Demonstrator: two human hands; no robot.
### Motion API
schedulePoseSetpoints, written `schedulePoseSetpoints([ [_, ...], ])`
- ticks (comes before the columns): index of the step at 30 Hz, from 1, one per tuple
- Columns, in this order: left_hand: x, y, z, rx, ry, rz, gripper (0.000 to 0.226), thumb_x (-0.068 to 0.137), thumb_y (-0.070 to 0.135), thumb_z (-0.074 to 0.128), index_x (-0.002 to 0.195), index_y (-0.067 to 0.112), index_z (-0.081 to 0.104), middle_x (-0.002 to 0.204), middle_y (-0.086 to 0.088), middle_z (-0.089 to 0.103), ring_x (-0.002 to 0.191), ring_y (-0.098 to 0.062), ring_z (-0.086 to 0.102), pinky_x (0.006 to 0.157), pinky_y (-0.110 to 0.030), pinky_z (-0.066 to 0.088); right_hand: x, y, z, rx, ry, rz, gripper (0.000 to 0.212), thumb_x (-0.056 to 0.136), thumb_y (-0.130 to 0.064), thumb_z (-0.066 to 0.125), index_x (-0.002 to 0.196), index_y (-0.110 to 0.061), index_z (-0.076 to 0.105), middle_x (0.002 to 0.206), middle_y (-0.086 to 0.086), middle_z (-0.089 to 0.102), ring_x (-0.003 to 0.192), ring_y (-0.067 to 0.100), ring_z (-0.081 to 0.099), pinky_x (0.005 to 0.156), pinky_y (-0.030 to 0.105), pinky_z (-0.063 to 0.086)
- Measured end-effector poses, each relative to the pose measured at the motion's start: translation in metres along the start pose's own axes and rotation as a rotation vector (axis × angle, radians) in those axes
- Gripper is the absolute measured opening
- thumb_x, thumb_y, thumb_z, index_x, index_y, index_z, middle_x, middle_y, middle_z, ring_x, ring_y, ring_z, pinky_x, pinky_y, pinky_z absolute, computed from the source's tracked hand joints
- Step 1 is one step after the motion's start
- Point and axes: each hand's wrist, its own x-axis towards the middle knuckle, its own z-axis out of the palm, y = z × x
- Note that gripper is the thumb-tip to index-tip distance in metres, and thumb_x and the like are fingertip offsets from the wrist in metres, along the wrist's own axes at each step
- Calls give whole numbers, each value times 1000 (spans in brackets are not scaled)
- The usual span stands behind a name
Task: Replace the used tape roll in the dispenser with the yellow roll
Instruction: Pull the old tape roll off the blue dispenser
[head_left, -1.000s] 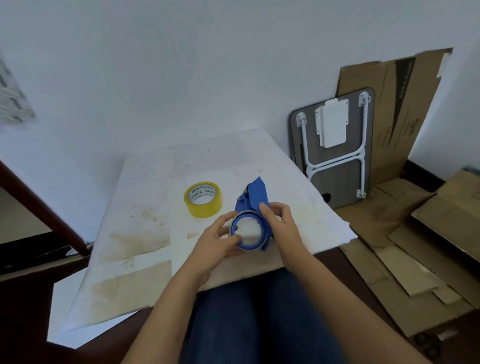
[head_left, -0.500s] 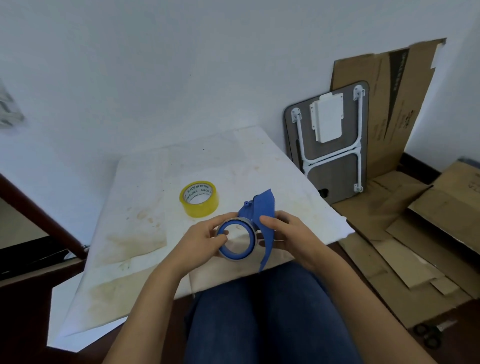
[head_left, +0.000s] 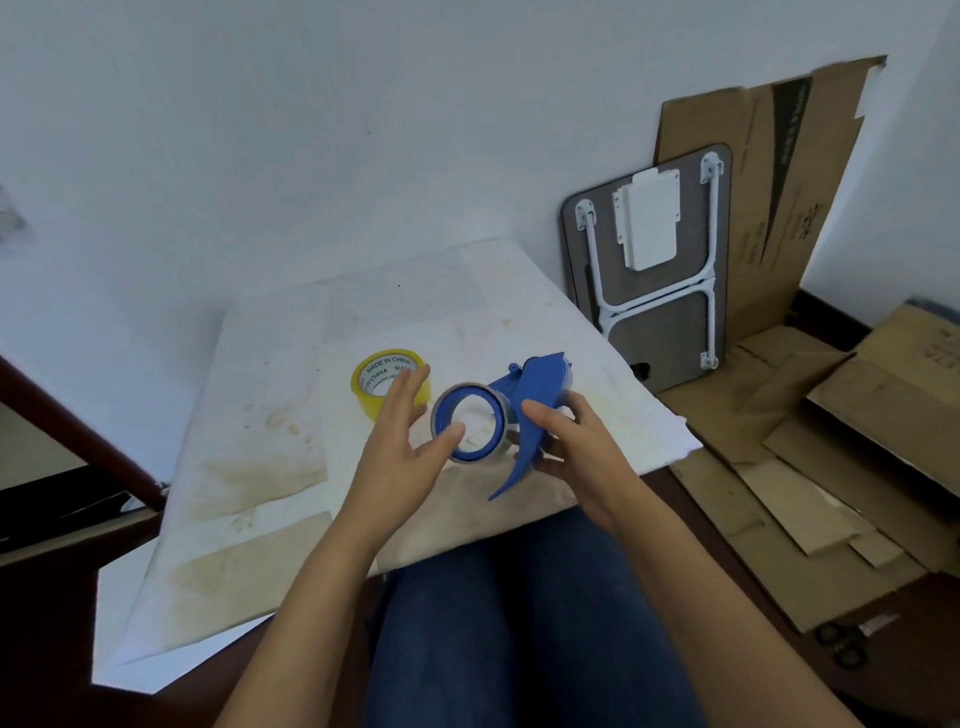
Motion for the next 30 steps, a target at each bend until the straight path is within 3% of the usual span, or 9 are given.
schedulePoseSetpoints([
  [3,-3,2,1,78,-149,84,88,86,12,70,152,44,21,165,20,1,147,3,23,106,-21,39,-1,4,2,-1,44,-19,54,86,-28,70,134,-17,47,121,8,68,105,22,68,73,29,59],
  [4,-4,3,2,136,-169,118,92,83,8,69,152,44,20,165,20,-4,146,11,13,109,-19,35,-2,5,3,9,49,-24,54,86,-29,70,134,-18,47,122,8,68,106,23,68,73,29,58],
  [6,-7,6,5,226,-174,146,97,80,5,68,154,40,16,165,18,-11,137,27,2,101,-1,28,-3,5,4,23,55,-36,53,86,-29,70,133,-18,47,122,8,68,108,23,68,74,28,58],
  [9,-8,7,12,310,-140,127,96,82,9,69,156,32,13,166,14,-12,147,6,10,84,12,23,-4,6,5,27,60,-45,54,86,-29,70,133,-19,47,123,8,67,109,23,67,73,27,58],
  [14,-5,7,20,332,1,93,96,82,39,75,156,19,16,165,2,11,149,-9,18,100,-3,17,-4,10,4,26,61,-46,54,86,-29,70,135,-19,46,123,11,67,109,25,68,74,27,60],
  [18,-5,8,21,323,40,86,95,79,40,78,153,18,24,154,2,27,132,-1,33,95,-7,28,-4,7,4,11,49,-65,53,85,-26,71,132,-18,48,122,11,68,108,24,69,75,28,60],
  [23,-5,8,22,345,56,105,90,76,40,80,148,17,33,144,1,35,115,5,34,76,11,29,-7,7,5,-25,48,-97,49,86,-24,70,130,-18,49,120,7,68,104,20,69,73,25,59],
  [28,-7,5,22,241,87,117,78,73,40,82,139,27,42,131,11,38,109,17,41,82,7,34,-2,12,5,-80,111,-141,48,82,-26,74,124,-21,51,119,7,67,108,22,67,87,36,59],
  [30,-5,1,20,195,99,106,79,71,42,83,138,27,43,126,16,41,116,7,45,92,-7,43,3,12,4,-106,173,-156,51,80,-30,76,124,-24,50,120,3,67,109,20,66,92,40,57],
])
